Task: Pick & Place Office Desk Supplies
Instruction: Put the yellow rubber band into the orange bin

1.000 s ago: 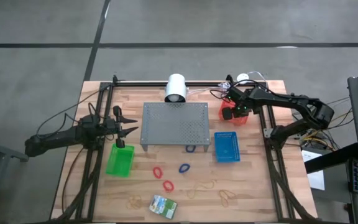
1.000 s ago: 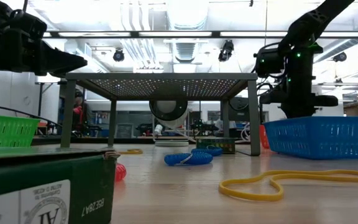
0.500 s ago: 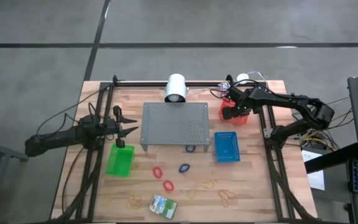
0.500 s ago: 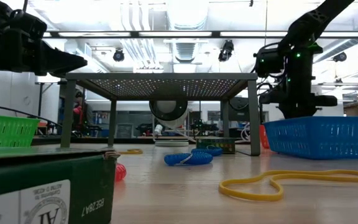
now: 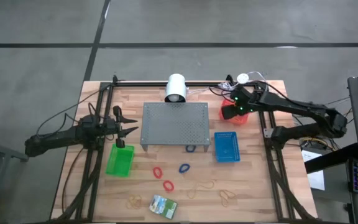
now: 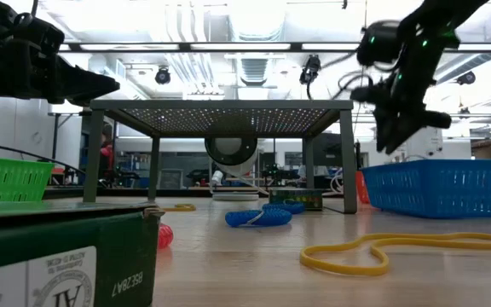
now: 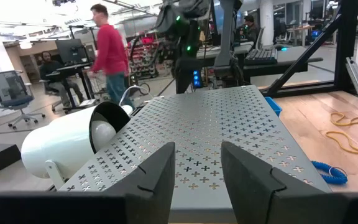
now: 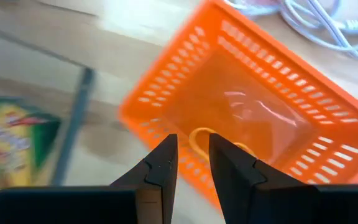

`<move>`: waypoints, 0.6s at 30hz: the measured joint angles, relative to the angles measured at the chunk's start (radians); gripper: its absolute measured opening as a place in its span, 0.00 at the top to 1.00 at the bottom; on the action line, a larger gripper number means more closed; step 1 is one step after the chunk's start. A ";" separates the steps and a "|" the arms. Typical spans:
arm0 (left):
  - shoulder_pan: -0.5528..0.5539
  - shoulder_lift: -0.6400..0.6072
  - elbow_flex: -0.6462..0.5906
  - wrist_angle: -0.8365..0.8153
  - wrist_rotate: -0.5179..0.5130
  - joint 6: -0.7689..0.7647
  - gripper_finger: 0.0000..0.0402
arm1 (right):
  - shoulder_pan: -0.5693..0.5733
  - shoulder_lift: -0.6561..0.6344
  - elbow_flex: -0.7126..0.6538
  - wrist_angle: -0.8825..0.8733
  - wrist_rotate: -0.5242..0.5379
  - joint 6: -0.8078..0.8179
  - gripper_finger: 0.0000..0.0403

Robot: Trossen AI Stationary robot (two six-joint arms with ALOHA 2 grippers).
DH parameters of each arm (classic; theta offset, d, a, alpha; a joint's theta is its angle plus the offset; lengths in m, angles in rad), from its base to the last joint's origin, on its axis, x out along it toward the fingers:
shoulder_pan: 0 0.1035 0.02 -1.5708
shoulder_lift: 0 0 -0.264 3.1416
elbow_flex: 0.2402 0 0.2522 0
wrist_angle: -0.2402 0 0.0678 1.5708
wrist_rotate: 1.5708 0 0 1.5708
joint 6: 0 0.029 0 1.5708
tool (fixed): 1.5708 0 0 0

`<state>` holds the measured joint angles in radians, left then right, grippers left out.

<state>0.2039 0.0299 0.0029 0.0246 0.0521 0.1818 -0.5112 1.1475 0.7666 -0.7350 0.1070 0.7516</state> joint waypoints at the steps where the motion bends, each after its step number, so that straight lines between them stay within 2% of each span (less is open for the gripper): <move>1: 0.000 0.000 0.000 0.000 0.000 0.000 0.67 | 0.014 -0.023 0.000 0.002 0.000 -0.001 0.77; 11: 0.000 0.000 0.000 0.000 0.000 0.000 0.67 | 0.195 -0.232 0.000 0.025 0.007 -0.005 0.77; 18: 0.000 0.000 0.000 0.000 0.000 0.000 0.67 | 0.374 -0.284 0.000 0.060 0.082 -0.005 0.76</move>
<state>0.2041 0.0302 0.0031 0.0247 0.0523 0.1818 -0.1369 0.8632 0.7670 -0.6753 0.1891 0.7467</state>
